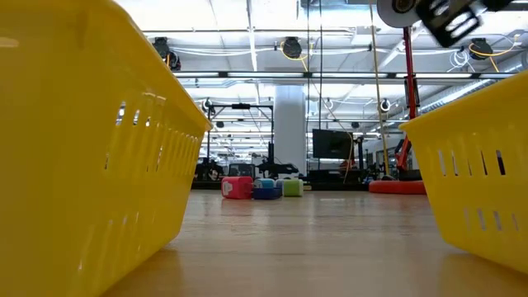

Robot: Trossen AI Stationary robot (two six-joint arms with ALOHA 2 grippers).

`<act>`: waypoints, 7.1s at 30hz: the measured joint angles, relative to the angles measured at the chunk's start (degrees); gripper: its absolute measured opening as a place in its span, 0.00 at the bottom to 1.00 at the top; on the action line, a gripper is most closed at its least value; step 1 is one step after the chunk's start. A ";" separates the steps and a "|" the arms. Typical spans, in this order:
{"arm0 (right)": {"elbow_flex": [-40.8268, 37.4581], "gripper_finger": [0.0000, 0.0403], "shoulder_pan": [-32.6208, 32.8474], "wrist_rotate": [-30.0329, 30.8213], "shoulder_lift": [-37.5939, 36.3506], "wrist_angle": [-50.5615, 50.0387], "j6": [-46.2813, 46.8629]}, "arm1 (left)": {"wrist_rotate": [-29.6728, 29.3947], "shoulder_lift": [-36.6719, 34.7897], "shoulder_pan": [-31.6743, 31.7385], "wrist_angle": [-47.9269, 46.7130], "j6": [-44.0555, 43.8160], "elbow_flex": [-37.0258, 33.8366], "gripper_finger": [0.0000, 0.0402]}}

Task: Pick & Place Office items
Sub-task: Put the blue digital clock into the right yellow bin, then put the pink adapter into the left yellow bin

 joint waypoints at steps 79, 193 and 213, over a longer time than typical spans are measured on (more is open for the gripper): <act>24.94 0.21 12.86 14.34 33.73 -20.48 21.83 | 0.00 0.00 0.00 -0.01 0.02 -0.02 0.53; -35.28 0.22 -37.59 8.39 -18.88 29.17 -16.17 | -4.36 88.39 5.53 -8.45 -11.80 46.57 0.56; -35.36 0.22 -37.39 3.83 -18.87 27.75 -14.68 | -2.91 107.82 8.51 -18.15 14.18 59.54 0.64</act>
